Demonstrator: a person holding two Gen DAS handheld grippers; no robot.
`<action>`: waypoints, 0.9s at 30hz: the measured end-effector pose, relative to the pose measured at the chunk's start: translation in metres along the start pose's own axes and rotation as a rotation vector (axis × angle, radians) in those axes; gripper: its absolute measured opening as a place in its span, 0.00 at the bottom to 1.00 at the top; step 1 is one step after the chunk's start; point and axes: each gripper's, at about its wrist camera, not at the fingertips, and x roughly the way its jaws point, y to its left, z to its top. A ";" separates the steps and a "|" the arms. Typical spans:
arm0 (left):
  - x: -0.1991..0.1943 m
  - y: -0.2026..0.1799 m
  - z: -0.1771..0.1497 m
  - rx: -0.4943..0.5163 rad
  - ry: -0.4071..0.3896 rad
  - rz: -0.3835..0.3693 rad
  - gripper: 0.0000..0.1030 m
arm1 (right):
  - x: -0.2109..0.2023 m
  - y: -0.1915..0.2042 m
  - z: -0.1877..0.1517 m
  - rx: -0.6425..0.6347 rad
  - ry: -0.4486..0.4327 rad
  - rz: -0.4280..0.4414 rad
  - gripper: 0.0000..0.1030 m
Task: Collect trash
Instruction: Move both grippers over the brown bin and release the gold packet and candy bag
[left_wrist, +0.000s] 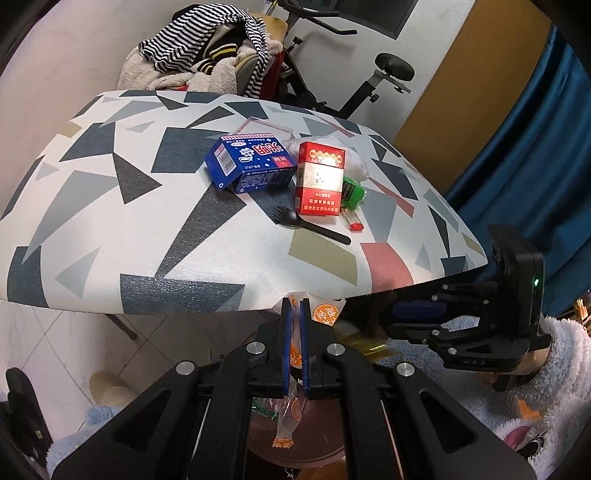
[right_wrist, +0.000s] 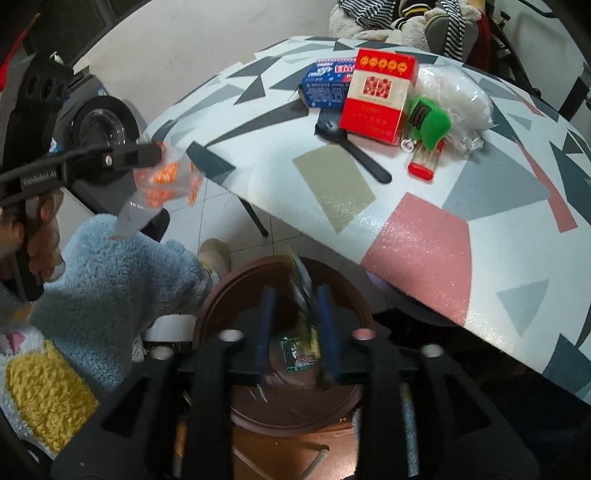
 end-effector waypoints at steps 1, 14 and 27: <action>0.000 -0.001 0.000 0.001 0.000 0.000 0.05 | -0.004 0.000 0.001 0.000 -0.012 -0.005 0.49; 0.013 -0.016 -0.005 0.065 0.037 -0.018 0.05 | -0.057 -0.017 0.021 0.033 -0.184 -0.071 0.94; 0.029 -0.028 -0.013 0.108 0.076 -0.037 0.17 | -0.076 -0.019 0.030 0.025 -0.223 -0.113 0.94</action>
